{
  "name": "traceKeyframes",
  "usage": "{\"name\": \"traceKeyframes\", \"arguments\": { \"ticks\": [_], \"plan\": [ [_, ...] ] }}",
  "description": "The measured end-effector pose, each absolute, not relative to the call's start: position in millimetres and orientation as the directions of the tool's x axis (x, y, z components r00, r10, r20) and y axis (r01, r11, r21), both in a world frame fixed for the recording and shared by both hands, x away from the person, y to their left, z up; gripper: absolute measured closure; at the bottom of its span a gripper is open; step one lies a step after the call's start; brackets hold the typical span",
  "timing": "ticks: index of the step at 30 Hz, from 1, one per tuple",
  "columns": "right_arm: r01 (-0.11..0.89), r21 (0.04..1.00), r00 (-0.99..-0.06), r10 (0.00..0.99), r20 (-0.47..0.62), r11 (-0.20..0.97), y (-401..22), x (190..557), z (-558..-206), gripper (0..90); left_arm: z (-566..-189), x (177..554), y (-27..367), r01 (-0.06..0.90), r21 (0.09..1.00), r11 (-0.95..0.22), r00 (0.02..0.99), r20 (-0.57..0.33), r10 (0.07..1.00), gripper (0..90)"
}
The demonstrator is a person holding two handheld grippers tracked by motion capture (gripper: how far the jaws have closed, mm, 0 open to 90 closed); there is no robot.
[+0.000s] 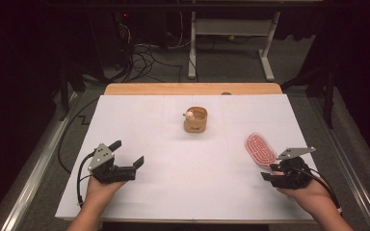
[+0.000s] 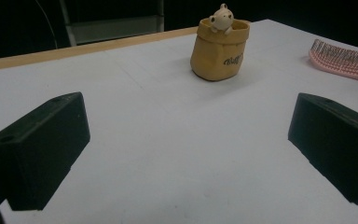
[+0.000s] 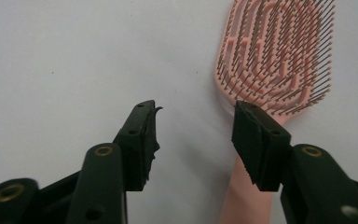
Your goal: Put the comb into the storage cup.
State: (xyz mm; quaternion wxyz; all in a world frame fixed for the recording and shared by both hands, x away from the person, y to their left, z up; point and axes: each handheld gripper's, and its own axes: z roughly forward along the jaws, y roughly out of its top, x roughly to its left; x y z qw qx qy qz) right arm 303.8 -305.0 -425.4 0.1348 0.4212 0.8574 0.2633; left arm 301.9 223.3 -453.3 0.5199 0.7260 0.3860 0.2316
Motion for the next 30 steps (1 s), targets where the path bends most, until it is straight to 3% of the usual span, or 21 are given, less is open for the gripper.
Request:
{"name": "traceKeyframes", "arguments": {
  "ticks": [8,21,23,30],
  "plan": [
    [0.679,0.538,-0.596,0.803,0.006,0.499,-300,311,-424,30.5,-460,298,222,0.292,0.942,-0.166,0.611,-0.050,0.790,0.0],
    [0.712,0.479,-0.589,0.808,0.008,0.514,-286,321,-425,9.6,-463,295,223,0.286,0.944,-0.163,0.641,-0.061,0.765,0.0],
    [0.718,0.469,-0.583,0.812,0.002,0.515,-285,322,-424,1.7,-463,295,221,0.281,0.945,-0.168,0.644,-0.056,0.763,0.0],
    [0.729,0.431,-0.590,0.807,0.002,0.532,-285,326,-421,0.4,-464,296,220,0.283,0.943,-0.173,0.647,-0.055,0.761,0.0]
  ]
}}
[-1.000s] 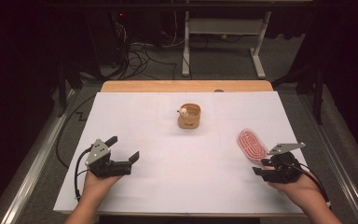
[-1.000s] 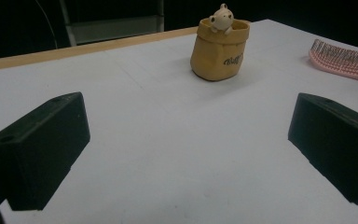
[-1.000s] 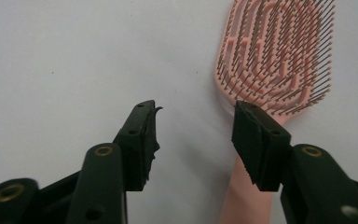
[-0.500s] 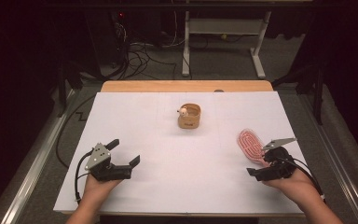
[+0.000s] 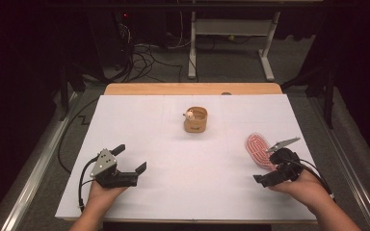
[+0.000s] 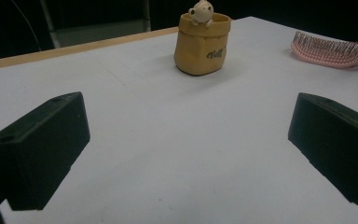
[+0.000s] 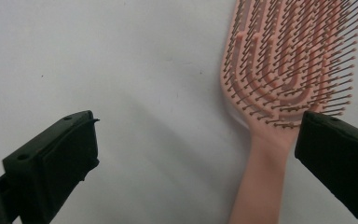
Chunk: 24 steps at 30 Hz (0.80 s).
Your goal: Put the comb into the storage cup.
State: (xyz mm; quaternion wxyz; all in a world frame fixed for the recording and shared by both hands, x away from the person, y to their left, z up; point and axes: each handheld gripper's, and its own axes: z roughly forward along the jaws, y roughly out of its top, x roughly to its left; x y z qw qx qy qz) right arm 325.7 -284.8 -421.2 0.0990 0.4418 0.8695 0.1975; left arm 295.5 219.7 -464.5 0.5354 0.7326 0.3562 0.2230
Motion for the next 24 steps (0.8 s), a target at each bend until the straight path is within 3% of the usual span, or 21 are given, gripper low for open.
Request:
{"name": "traceKeyframes", "arguments": {
  "ticks": [13,24],
  "plan": [
    [0.766,0.416,-0.553,0.832,0.038,0.490,-290,353,-408,0.4,-466,295,219,0.282,0.943,-0.179,0.653,-0.051,0.756,0.0],
    [0.798,0.336,-0.537,0.843,0.018,0.501,-286,387,-409,0.4,-466,295,220,0.282,0.943,-0.177,0.653,-0.054,0.755,0.0]
  ]
}}
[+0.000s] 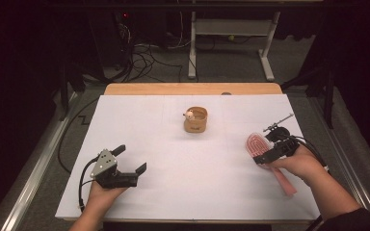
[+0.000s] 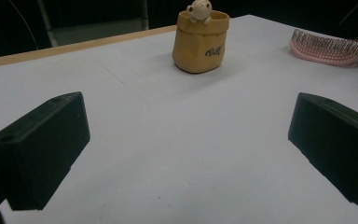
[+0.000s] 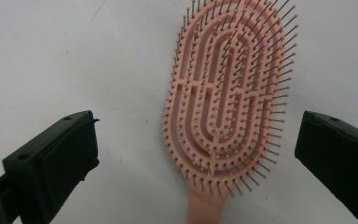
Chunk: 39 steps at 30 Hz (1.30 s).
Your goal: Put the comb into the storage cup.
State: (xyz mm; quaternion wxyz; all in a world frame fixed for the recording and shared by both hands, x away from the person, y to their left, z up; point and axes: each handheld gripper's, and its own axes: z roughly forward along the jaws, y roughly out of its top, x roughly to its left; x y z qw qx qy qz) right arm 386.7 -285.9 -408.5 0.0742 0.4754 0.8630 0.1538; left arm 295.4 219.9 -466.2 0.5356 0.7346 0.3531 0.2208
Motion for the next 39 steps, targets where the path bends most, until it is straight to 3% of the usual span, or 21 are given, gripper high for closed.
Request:
{"name": "traceKeyframes", "arguments": {
  "ticks": [17,39],
  "plan": [
    [0.834,0.221,-0.520,0.854,0.009,0.505,-280,423,-429,0.5,-466,296,221,0.279,0.944,-0.177,0.653,-0.051,0.756,0.0],
    [0.851,0.118,-0.514,0.857,-0.015,0.512,-270,438,-445,5.7,-466,295,221,0.276,0.945,-0.175,0.656,-0.052,0.753,0.0]
  ]
}}
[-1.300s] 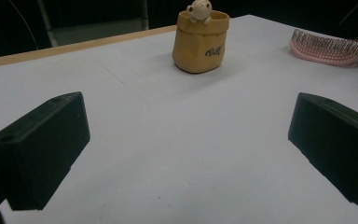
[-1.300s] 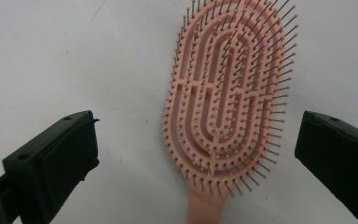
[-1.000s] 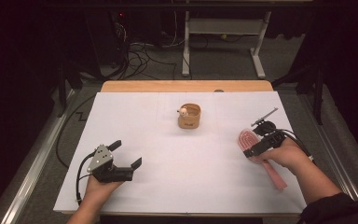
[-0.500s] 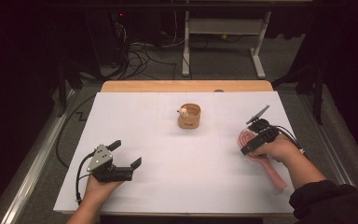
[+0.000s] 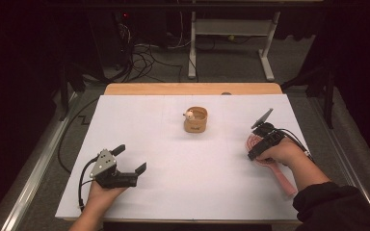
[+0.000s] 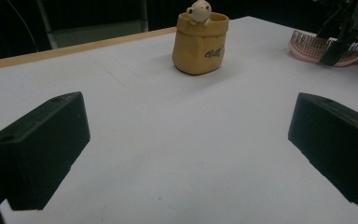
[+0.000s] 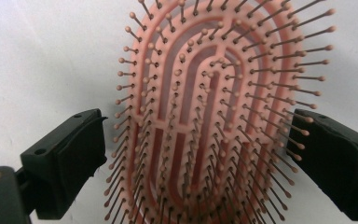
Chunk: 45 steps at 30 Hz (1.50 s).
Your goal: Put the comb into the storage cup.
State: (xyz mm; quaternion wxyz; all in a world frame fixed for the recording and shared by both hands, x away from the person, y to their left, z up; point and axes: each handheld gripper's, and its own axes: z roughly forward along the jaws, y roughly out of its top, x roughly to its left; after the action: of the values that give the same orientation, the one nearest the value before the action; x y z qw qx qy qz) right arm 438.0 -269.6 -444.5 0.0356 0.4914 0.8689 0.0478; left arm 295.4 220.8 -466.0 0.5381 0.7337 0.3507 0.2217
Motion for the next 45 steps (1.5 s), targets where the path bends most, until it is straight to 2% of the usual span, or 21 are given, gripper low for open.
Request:
{"name": "traceKeyframes", "arguments": {
  "ticks": [6,15,30,45],
  "plan": [
    [0.860,0.111,-0.500,0.866,-0.016,0.499,-269,440,-447,7.1,-466,296,220,0.277,0.945,-0.176,0.656,-0.052,0.753,0.0],
    [0.866,0.098,-0.489,0.871,-0.035,0.490,-268,440,-444,16.3,-466,295,221,0.275,0.945,-0.175,0.656,-0.051,0.753,0.0],
    [0.867,0.047,-0.495,0.868,-0.038,0.496,-263,447,-445,16.1,-466,294,219,0.272,0.946,-0.176,0.661,-0.051,0.748,0.0],
    [0.870,0.042,-0.491,0.871,-0.034,0.492,-263,448,-445,18.3,-466,293,218,0.263,0.948,-0.179,0.665,-0.044,0.746,0.0]
  ]
}}
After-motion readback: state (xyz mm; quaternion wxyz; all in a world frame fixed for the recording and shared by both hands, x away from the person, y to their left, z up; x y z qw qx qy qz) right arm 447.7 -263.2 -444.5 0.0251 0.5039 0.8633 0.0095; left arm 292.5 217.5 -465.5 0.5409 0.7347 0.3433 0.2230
